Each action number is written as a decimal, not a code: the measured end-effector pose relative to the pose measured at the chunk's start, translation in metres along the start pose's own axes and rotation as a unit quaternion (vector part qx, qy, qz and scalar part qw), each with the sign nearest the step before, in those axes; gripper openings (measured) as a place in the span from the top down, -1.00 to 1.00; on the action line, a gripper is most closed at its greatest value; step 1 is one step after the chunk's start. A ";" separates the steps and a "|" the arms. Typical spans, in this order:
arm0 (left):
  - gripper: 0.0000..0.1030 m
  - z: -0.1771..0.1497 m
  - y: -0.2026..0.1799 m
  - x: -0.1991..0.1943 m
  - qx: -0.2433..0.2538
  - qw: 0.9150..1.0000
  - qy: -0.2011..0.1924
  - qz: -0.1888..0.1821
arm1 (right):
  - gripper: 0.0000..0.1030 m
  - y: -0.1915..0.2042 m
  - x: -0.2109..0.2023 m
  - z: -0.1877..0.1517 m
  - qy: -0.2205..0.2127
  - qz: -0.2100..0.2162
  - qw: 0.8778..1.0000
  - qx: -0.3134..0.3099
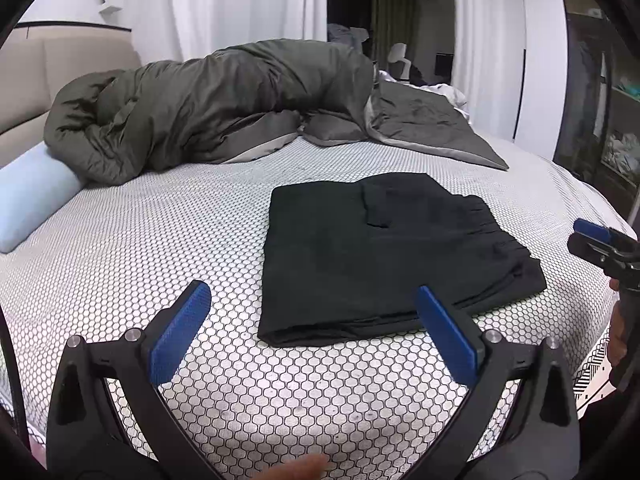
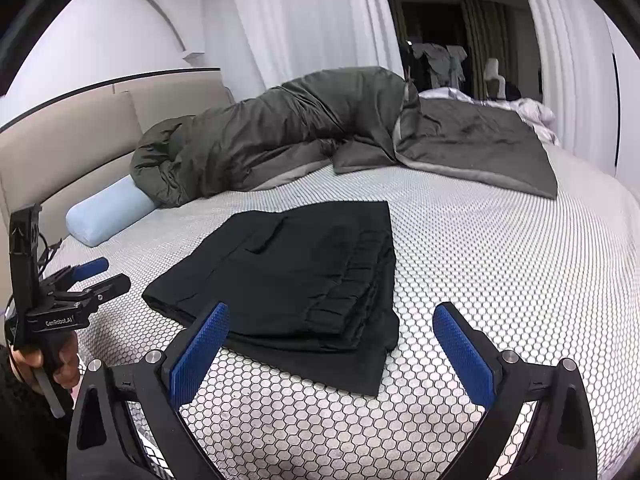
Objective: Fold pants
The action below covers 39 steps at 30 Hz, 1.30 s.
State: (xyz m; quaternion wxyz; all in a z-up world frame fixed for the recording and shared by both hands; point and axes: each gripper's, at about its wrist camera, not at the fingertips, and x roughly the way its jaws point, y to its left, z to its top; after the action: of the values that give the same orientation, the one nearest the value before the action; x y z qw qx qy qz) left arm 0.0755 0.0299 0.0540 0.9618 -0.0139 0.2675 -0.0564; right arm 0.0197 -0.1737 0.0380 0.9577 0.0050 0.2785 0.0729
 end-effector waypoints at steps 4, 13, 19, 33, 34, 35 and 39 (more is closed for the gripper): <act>-0.98 0.000 0.001 -0.005 -0.010 1.000 -0.007 -0.009 | -1.00 0.000 -0.006 0.002 -0.022 0.008 1.000 0.008; -0.98 0.000 -0.001 -0.002 -0.006 1.000 -0.005 -0.007 | -1.00 0.006 -0.006 0.001 -0.028 0.010 1.000 0.003; -0.98 0.000 -0.002 0.000 0.000 1.000 -0.007 -0.007 | -1.00 0.009 -0.005 0.001 -0.025 0.009 1.000 0.002; -0.98 0.001 0.002 -0.001 -0.004 1.000 -0.011 -0.004 | -1.00 0.020 0.001 -0.001 -0.015 0.006 1.000 -0.015; -0.98 0.001 0.002 -0.001 -0.004 1.000 -0.011 -0.004 | -1.00 0.020 0.001 -0.001 -0.015 0.006 1.000 -0.016; -0.98 0.001 0.002 -0.001 -0.004 1.000 -0.011 -0.004 | -1.00 0.020 0.002 -0.001 -0.015 0.006 1.000 -0.017; -0.98 0.000 0.002 -0.001 -0.004 1.000 -0.012 -0.004 | -1.00 0.020 0.002 -0.002 -0.017 0.004 1.000 -0.018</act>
State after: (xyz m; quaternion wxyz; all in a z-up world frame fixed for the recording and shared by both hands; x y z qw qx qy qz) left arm 0.0748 0.0318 0.0547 0.9647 -0.0194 0.2561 -0.0585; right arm 0.0172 -0.1535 0.0365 0.9618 -0.0095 0.2611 0.0820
